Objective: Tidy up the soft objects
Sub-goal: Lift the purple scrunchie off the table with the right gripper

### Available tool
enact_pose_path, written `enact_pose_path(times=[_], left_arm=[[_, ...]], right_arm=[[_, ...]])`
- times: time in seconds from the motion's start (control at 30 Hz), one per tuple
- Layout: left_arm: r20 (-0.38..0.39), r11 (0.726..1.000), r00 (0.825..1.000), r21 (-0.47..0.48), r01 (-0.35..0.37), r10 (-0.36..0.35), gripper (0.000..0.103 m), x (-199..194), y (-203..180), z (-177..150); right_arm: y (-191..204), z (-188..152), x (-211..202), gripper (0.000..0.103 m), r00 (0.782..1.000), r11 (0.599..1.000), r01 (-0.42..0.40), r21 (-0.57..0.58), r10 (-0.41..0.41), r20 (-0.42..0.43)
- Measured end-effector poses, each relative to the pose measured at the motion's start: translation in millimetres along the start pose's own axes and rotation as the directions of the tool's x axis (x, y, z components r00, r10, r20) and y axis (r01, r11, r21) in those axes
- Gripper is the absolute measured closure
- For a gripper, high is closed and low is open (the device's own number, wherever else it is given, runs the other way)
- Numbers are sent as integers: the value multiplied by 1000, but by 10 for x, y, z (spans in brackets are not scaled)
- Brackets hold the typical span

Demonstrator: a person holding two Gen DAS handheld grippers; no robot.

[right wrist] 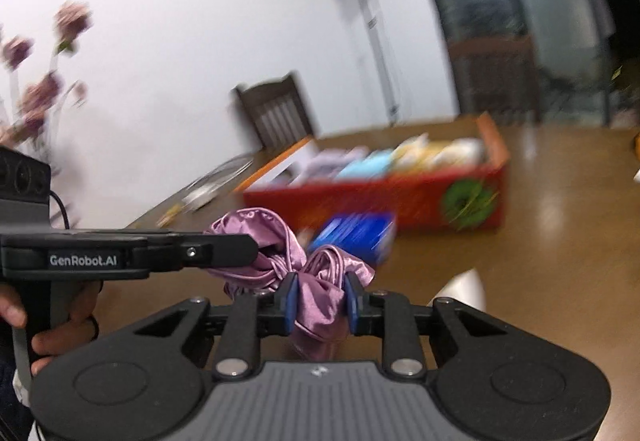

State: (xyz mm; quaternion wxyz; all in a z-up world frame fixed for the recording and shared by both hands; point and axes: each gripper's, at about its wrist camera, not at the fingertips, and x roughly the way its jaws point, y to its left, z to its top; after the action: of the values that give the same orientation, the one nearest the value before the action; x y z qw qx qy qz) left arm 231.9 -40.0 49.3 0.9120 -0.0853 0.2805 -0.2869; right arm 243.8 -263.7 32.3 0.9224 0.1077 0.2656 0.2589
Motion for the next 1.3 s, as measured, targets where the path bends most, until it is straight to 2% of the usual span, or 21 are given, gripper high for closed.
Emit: enact_pose_path(times=[0.03,0.1,0.17,0.3,0.4,0.47,0.57,0.7,0.9,0.97,1.03,1.13,1.2,1.3], left_arm=[[-13,999,1000,-29,-14,13,86,-117,34,-129],[-34,997,999,-74,-16,14,64,-272,112,-284],[-37,994,998,-98,-50,47,64,-418,179,-401],[12,986,996,-148,-80,83,62,-623,298,-421],[50,985,996,-162,-65,74,60,-611,339,-360],[36,981,996,-177,-77,85,60,-514,373,-343],[1,974,996,-211,-85,87,60,-397,446,-382],[-27,980,997,-183,-72,68,60,-365,435,-510],[-46,980,997,-188,-68,61,58,-361,489,-680],[-45,980,998,-190,-53,45,58,-342,504,-688],[-42,981,999,-191,-41,34,61,-324,519,-677],[-39,982,999,-189,-16,9,71,-300,548,-654],[-34,980,999,-197,7,-14,77,-285,567,-638],[-24,980,999,-199,26,-32,79,-265,579,-564]], right_arm=[[65,-79,14,80,999,1000,-24,0,24,-25],[204,-213,52,80,995,998,-60,-16,59,-76],[329,-318,81,79,990,995,-89,-47,83,-111],[464,-386,6,64,990,994,-71,-87,60,-124],[491,-358,-133,54,996,997,-40,-72,34,-83],[463,-298,-196,54,999,999,-22,-38,20,-47],[365,-215,-167,55,999,1000,-1,15,2,-35],[320,-230,0,60,997,999,43,32,-41,-71],[370,-362,106,61,992,1000,17,20,-14,-126],[367,-372,116,65,991,999,14,32,-10,-132],[358,-374,139,69,990,999,0,47,7,-140],[338,-377,201,71,989,997,-7,72,17,-145],[304,-370,239,77,988,995,-23,101,38,-151],[249,-305,277,86,986,988,-49,143,70,-151]])
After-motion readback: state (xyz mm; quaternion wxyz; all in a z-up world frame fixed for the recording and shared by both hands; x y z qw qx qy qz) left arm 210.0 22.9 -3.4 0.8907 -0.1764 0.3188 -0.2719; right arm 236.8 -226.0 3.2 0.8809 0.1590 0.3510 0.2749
